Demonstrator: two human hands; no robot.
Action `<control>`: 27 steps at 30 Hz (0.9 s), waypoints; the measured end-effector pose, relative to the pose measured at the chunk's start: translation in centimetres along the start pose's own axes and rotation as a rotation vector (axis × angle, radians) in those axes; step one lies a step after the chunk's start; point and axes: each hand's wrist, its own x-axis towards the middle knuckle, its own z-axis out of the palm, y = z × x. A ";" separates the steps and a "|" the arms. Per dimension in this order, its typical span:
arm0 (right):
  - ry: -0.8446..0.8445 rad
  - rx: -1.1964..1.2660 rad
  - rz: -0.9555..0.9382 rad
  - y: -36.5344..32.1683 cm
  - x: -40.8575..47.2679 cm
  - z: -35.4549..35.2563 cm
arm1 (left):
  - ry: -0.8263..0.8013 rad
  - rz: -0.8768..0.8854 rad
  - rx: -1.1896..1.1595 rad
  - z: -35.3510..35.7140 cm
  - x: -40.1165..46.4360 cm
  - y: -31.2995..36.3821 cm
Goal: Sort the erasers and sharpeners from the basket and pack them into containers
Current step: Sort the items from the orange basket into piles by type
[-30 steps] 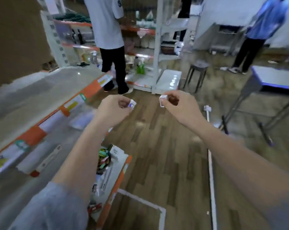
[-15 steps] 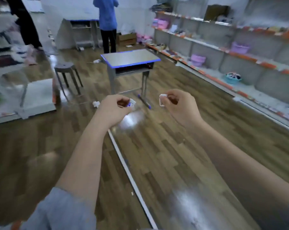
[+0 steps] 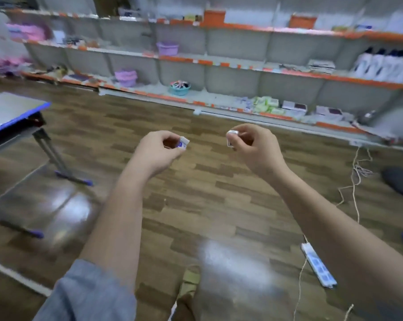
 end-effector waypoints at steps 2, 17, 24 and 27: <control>0.057 -0.015 0.028 1.5 2.4 -0.5 | -0.050 0.051 -0.027 1.5 4.1 0.7; 0.216 -0.155 0.075 5.8 29.3 -0.7 | -0.147 0.259 -0.020 4.4 35.0 6.7; 0.208 -0.208 0.053 11.3 39.8 -3.1 | -0.086 0.276 -0.005 8.5 45.9 9.8; 0.201 -0.206 0.054 14.9 44.6 -5.2 | -0.075 0.266 -0.037 11.7 50.4 11.4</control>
